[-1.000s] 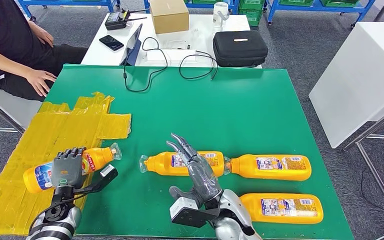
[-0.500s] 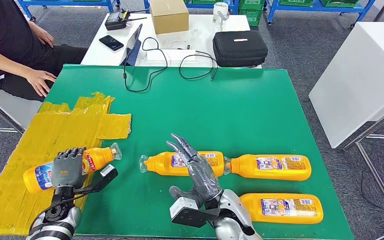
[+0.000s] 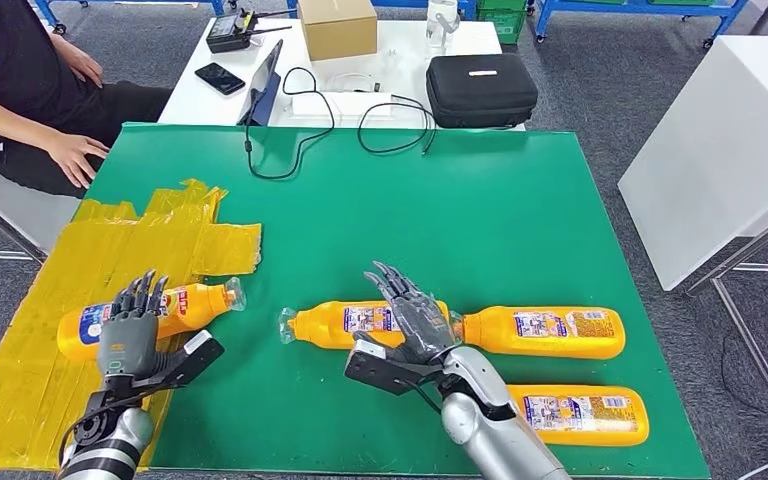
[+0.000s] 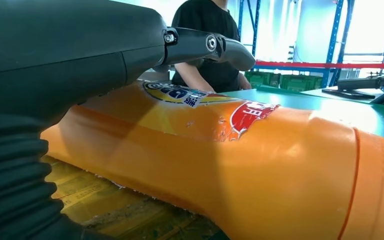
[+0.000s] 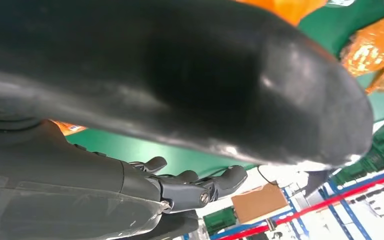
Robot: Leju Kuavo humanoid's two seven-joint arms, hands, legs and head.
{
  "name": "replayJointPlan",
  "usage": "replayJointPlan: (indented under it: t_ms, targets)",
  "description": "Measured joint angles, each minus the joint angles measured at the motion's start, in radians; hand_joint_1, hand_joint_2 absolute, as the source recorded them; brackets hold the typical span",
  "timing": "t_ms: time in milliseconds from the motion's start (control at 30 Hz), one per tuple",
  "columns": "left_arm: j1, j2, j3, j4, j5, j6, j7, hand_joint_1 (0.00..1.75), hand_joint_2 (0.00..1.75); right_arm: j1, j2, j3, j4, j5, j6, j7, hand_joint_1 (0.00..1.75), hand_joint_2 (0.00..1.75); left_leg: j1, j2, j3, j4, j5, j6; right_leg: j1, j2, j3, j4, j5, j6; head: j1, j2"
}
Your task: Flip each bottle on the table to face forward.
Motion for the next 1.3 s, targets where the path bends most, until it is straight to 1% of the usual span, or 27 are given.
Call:
replayJointPlan:
  t_ms: [433,1300]
  targets:
    - [0.000,-0.001,0.003,0.004,0.006,0.000,0.000,0.00,0.00,-0.008,0.000,-0.003,0.046,0.002,-0.004,0.000,0.00,0.00,0.001,0.000,-0.002,0.000,0.000,0.000,0.000,0.000,-0.003,0.000,0.000,-0.001,0.000,0.000]
    - [0.000,-0.002,0.004,0.007,0.006,0.003,0.000,0.00,0.00,-0.014,0.002,-0.003,0.058,0.002,-0.009,0.000,0.00,0.00,0.000,0.000,-0.002,0.000,0.000,0.000,0.000,0.000,-0.003,0.000,0.000,0.000,0.000,0.000]
